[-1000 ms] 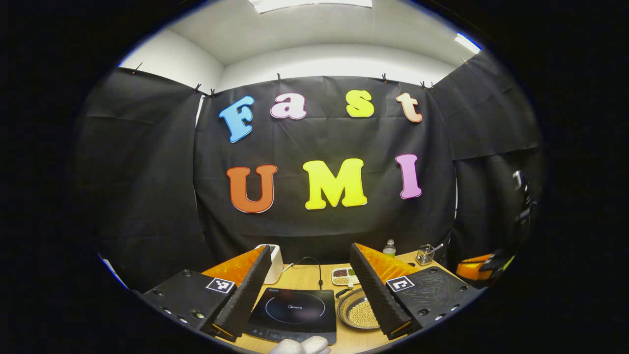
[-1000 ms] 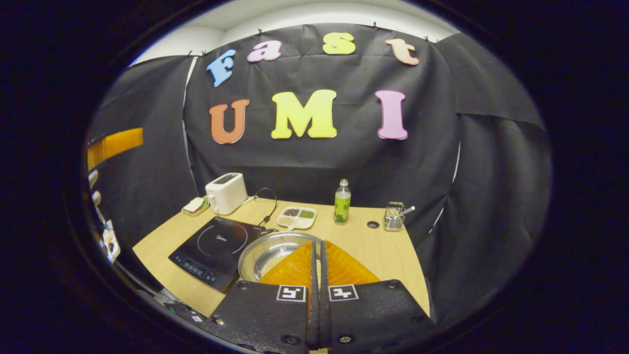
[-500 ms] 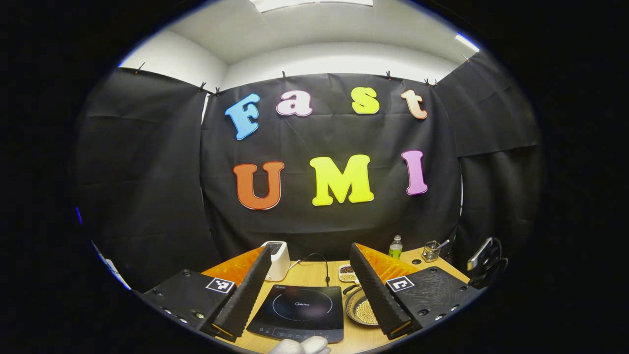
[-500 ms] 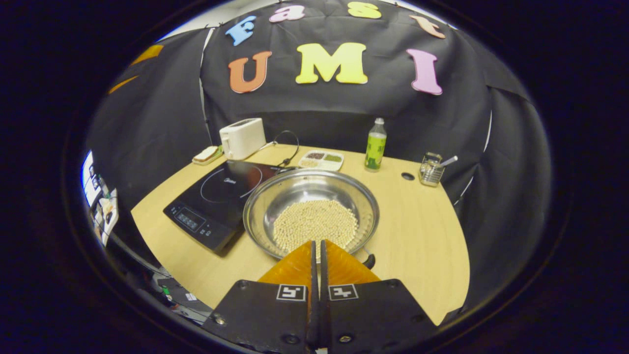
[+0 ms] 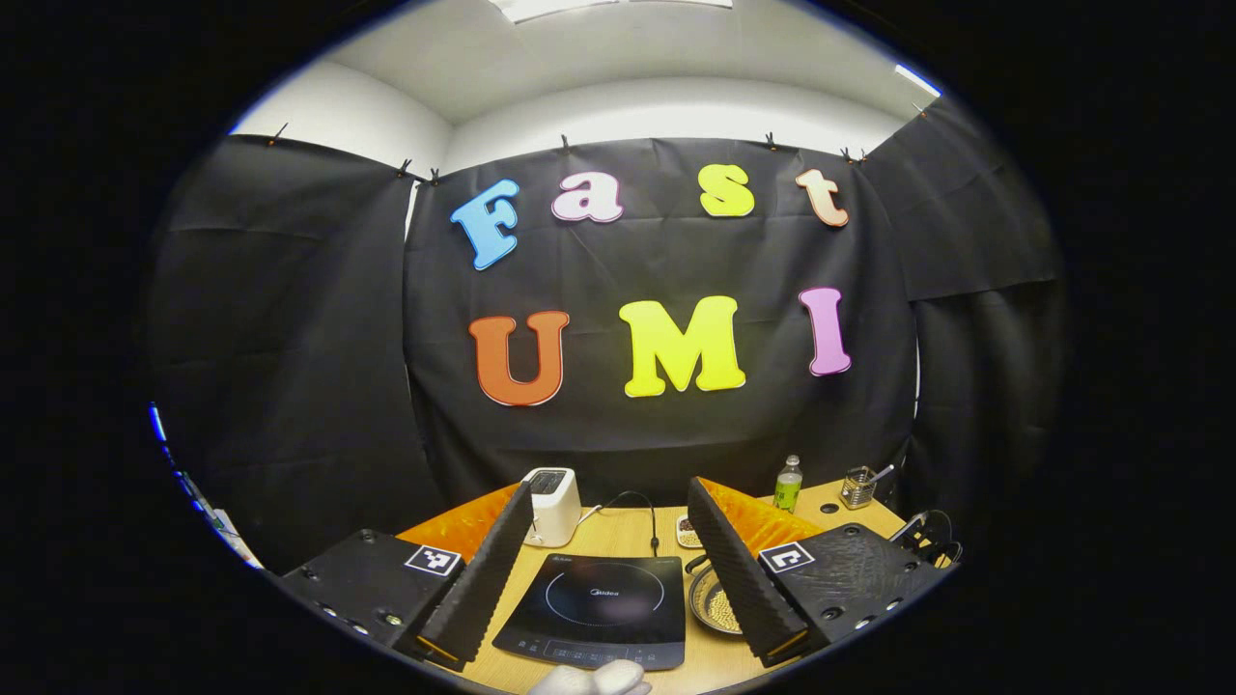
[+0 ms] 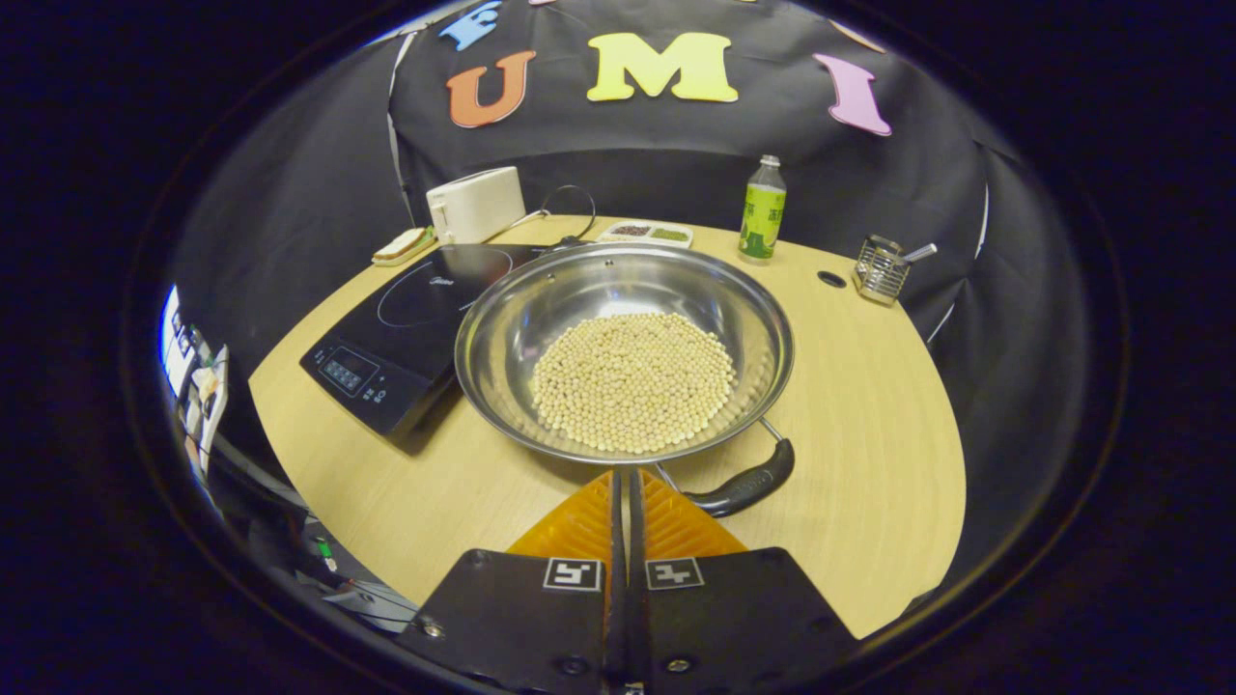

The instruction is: First push the handle of the pot to place it horizontally, then grasp the pot with both hands and set it on the induction cooktop.

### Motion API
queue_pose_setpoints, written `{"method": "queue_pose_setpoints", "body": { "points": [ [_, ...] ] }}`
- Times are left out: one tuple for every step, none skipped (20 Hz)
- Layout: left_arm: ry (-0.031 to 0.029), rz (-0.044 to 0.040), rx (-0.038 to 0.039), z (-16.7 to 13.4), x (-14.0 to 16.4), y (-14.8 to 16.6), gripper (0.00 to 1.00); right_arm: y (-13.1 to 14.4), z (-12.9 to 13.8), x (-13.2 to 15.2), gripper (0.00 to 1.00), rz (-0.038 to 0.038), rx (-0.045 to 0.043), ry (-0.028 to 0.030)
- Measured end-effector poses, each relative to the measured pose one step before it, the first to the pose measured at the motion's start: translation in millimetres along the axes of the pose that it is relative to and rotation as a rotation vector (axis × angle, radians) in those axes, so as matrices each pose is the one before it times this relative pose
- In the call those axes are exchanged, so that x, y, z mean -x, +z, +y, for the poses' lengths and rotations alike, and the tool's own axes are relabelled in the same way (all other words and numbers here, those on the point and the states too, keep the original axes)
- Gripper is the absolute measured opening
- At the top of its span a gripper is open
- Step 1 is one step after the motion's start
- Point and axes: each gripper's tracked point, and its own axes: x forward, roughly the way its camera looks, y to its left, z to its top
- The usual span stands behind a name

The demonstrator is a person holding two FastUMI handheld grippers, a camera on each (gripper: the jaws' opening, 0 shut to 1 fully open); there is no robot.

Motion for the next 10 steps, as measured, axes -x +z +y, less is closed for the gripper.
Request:
{"method": "queue_pose_setpoints", "body": {
  "points": [
    [0.00219, 0.00338, -0.00034, 0.96, -0.14, -0.89, 0.96, -3.47, -4.19, -2.64, 0.04, 0.01166, -0.00044, -0.00980],
    [0.00428, 0.00920, -0.00265, 0.90, 0.50, -2.21, 0.96, -1.02, -3.21, -0.76, 0.01, 0.00287, -0.00538, -0.00028],
    [0.00429, 0.00540, -0.00344, 1.29, 0.10, -1.78, 0.96, -1.15, 0.90, -1.78, 0.01, 0.00348, -0.00577, 0.00896],
    [0.00208, -0.00136, -0.00098, 0.98, -0.09, 1.57, 0.96, -0.64, -0.52, -0.94, 0.04, 0.00200, -0.00164, -0.00061],
    [0.00141, -0.00164, -0.00020, -0.08, 1.28, 2.07, 0.96, 1.36, -1.41, 0.37, 0.04, -0.00062, 0.00305, -0.00455],
    [0.00215, -0.00231, -0.00081, 0.63, 0.25, 0.15, 0.96, -2.68, -0.81, -1.07, 0.04, 0.00118, 0.00166, -0.00544],
    [0.00221, -0.00098, -0.00043, 0.76, 0.66, 0.23, 0.96, -0.64, 0.33, -0.31, 0.00, -0.00088, -0.00502, -0.00033],
    [0.00135, -0.00126, 0.00170, 0.40, 0.32, -0.28, 0.96, -1.05, -0.07, -1.10, 0.01, -0.00010, -0.00587, 0.00170],
    [0.00141, 0.00152, 0.00144, 0.56, -0.08, -0.18, 0.96, 0.12, 0.63, -0.15, 0.00, 0.00098, -0.00226, 0.00397],
    [0.00025, 0.00096, 0.00104, -0.80, -0.16, -0.33, 0.96, -1.38, -0.67, -0.31, 0.04, 0.00066, -0.00150, 0.00001]
  ]
}}
